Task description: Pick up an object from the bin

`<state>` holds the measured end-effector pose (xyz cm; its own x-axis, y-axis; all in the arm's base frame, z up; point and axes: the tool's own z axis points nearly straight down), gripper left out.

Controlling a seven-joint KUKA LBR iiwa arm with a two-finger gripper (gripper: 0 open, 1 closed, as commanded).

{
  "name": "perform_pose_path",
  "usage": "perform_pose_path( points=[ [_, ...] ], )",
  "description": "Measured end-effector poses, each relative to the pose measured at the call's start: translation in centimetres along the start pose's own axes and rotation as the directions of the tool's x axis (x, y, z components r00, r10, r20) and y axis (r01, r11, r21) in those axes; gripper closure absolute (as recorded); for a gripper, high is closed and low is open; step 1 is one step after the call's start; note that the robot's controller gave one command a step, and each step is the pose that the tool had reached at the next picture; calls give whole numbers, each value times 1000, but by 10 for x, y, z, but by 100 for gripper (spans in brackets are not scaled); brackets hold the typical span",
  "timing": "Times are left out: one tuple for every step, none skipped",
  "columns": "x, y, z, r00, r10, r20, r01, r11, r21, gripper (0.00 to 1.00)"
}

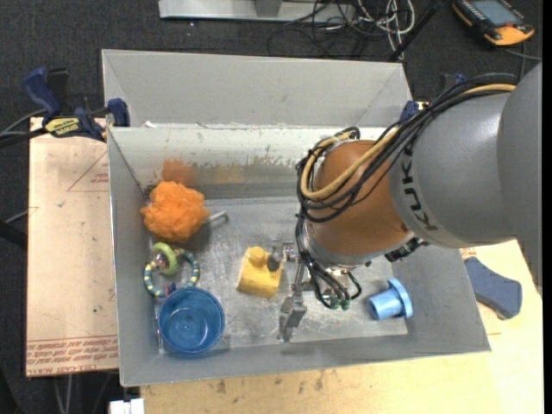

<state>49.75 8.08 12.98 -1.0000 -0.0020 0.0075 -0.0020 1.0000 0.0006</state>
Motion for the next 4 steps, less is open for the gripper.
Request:
perform_pose_path(
  points=[
    [-2, 0, -3, 1000, 2, 7, -2, 1000, -1, 0],
    [-31, -6, 28, 997, -71, 25, 71, 997, -3, 0],
    [-56, 13, 54, 999, 37, 2, -37, 999, 1, 100],
    [-56, 13, 54, 999, 37, 2, -37, 999, 1, 100]
  ],
)
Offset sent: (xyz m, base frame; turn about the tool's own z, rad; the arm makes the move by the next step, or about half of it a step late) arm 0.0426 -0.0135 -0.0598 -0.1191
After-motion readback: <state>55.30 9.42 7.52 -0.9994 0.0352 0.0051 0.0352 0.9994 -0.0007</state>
